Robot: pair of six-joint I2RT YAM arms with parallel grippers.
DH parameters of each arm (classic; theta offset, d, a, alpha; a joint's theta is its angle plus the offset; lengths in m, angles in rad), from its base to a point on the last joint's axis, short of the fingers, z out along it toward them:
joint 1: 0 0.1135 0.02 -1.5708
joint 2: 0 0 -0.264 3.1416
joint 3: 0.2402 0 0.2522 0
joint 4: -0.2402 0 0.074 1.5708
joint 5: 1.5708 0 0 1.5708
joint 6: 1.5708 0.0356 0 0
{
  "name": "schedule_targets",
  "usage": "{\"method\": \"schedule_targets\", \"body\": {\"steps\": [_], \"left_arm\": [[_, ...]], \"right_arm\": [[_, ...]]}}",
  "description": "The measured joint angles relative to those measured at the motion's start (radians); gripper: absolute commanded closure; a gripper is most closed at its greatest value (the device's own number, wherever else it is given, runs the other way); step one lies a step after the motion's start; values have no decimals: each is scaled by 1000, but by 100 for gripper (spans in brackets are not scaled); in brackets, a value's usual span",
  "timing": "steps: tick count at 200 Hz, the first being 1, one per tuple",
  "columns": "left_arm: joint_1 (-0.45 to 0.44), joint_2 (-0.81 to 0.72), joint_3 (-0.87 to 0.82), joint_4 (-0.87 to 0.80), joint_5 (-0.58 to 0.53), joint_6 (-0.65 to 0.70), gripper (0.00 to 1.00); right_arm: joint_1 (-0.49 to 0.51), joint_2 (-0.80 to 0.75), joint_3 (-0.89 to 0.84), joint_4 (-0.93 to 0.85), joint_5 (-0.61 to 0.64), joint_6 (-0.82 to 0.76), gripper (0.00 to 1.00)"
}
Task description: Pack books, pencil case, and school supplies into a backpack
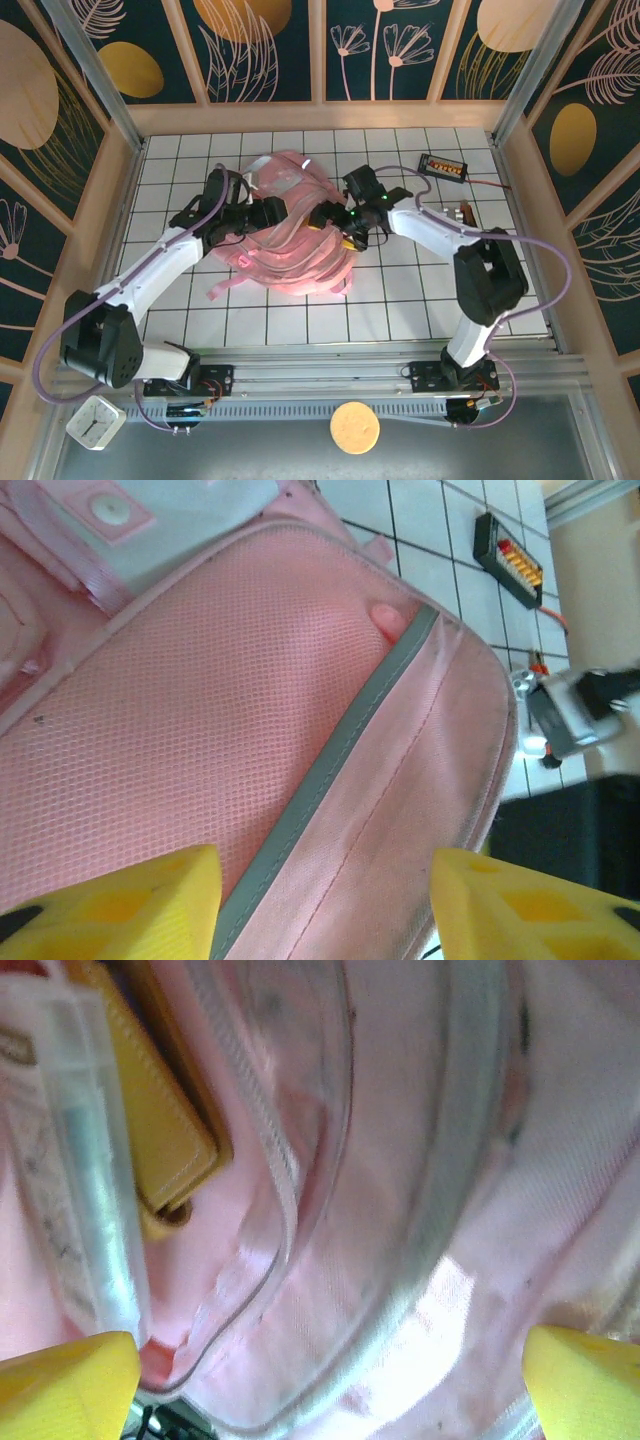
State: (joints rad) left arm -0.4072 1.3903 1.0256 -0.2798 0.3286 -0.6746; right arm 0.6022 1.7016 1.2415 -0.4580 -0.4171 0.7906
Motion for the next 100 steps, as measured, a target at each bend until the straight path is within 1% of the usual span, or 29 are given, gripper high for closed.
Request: {"method": "schedule_targets", "body": {"steps": [23, 42, 64, 100], "left_arm": [[-34, 66, 40, -9, 1, 19, 56], [-70, 112, 72, -17, -3, 35, 61], [-98, 136, 79, -24, -14, 45, 65], [-103, 142, 79, -39, -24, 46, 70]], "right_arm": [[0, -71, -60, 59, -25, 23, 1], [-1, -83, -66, 121, -42, 48, 1], [-5, -82, -66, 180, -59, 73, 1], [-21, -64, -66, 229, -68, 109, 1]]}}
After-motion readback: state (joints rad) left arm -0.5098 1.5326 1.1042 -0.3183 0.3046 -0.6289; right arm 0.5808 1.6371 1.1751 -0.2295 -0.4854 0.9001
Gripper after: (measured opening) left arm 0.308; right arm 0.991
